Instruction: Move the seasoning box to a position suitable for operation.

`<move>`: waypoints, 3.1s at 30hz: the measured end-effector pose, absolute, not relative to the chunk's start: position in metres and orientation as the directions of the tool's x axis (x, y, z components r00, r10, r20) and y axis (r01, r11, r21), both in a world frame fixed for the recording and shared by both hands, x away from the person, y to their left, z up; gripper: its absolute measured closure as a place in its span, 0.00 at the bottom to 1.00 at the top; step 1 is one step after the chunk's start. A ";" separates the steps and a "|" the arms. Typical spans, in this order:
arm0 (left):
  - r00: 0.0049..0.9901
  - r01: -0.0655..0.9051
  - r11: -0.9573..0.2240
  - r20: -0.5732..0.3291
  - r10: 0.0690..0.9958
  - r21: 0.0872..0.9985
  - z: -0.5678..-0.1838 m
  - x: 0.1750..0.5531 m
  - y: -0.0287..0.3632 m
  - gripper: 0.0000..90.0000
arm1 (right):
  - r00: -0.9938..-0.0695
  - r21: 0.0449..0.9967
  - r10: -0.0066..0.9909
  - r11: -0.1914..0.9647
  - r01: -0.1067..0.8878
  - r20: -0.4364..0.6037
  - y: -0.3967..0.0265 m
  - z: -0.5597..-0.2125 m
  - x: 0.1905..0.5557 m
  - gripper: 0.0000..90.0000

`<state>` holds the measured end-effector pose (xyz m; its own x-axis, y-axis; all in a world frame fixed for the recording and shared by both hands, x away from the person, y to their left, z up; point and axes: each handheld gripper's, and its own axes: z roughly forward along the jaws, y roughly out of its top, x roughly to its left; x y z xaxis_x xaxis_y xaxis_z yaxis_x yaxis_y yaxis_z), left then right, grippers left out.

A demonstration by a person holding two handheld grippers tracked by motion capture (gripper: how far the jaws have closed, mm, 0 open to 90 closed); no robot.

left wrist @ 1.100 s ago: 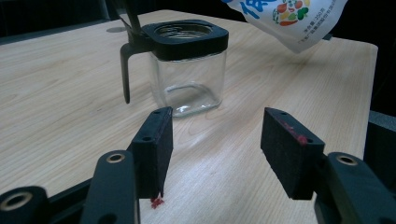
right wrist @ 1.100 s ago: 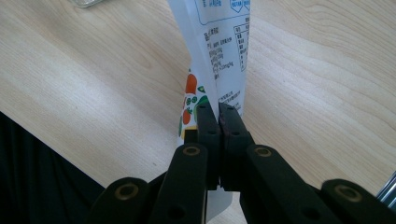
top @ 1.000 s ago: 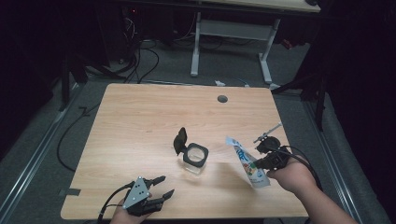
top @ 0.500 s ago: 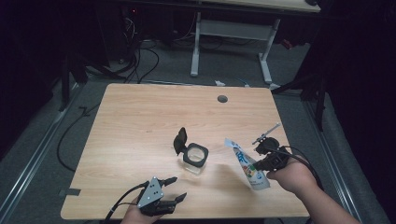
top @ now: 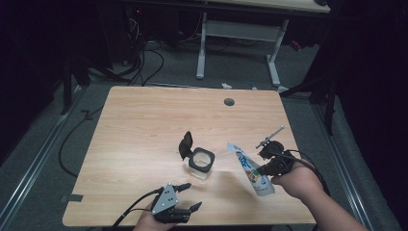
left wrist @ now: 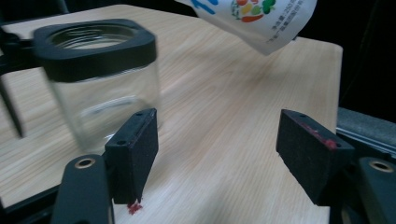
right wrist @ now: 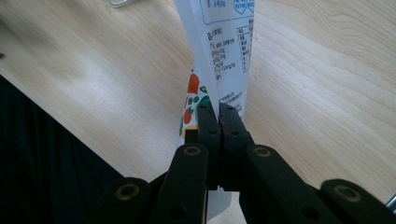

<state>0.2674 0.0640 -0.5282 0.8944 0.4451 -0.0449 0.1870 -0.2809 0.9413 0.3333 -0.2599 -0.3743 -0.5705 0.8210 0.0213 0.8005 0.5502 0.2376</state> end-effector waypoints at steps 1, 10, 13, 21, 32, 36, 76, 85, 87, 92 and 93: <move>0.897 0.185 -0.280 -0.046 0.440 0.942 -0.528 0.267 0.060 0.33 | -0.590 0.243 0.807 0.569 0.786 0.017 -0.260 -0.374 0.334 1.00; 0.907 0.168 -0.276 -0.039 0.420 0.946 -0.526 0.272 0.037 0.29 | -0.624 0.258 0.781 0.597 0.759 0.026 -0.244 -0.365 0.331 1.00; 0.907 0.166 -0.283 -0.034 0.419 0.945 -0.527 0.275 0.031 0.27 | -0.636 0.265 0.771 0.608 0.748 0.027 -0.237 -0.362 0.331 1.00; 0.912 0.182 -0.279 -0.056 0.406 0.943 -0.526 0.281 0.013 0.25 | -0.658 0.273 0.752 0.624 0.732 0.047 -0.221 -0.359 0.330 1.00; 0.926 0.181 -0.317 -0.054 0.373 0.931 -0.525 0.290 -0.019 0.21 | -0.687 0.291 0.724 0.646 0.706 0.059 -0.198 -0.351 0.331 1.00; 0.924 0.175 -0.325 -0.040 0.381 0.929 -0.523 0.292 -0.028 0.21 | -0.701 0.297 0.710 0.658 0.692 0.061 -0.188 -0.349 0.331 1.00; 0.885 0.199 -0.261 -0.058 0.463 0.945 -0.516 0.280 -0.038 0.50 | -0.678 0.275 0.732 0.640 0.717 0.065 -0.175 -0.344 0.333 1.00; 0.873 0.202 -0.265 -0.051 0.484 0.943 -0.517 0.276 -0.040 0.52 | -0.672 0.276 0.738 0.636 0.721 0.057 -0.174 -0.347 0.335 1.00; 0.870 0.205 -0.264 -0.052 0.490 0.943 -0.517 0.275 -0.039 0.51 | -0.671 0.272 0.739 0.635 0.723 0.055 -0.172 -0.347 0.334 1.00; 0.856 0.218 -0.261 -0.056 0.514 0.941 -0.517 0.273 -0.035 0.52 | -0.682 0.270 0.729 0.648 0.713 0.051 -0.167 -0.347 0.335 1.00; 0.856 0.220 -0.263 -0.056 0.514 0.939 -0.517 0.273 -0.034 0.52 | -0.684 0.272 0.728 0.649 0.711 0.050 -0.166 -0.347 0.335 1.00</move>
<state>0.2725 -0.0339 -0.5165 0.8557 0.5143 -0.0564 0.2202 -0.2633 0.9393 0.3353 -0.1664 -0.3472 -0.6836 0.7282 0.0503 0.7110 0.6486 0.2717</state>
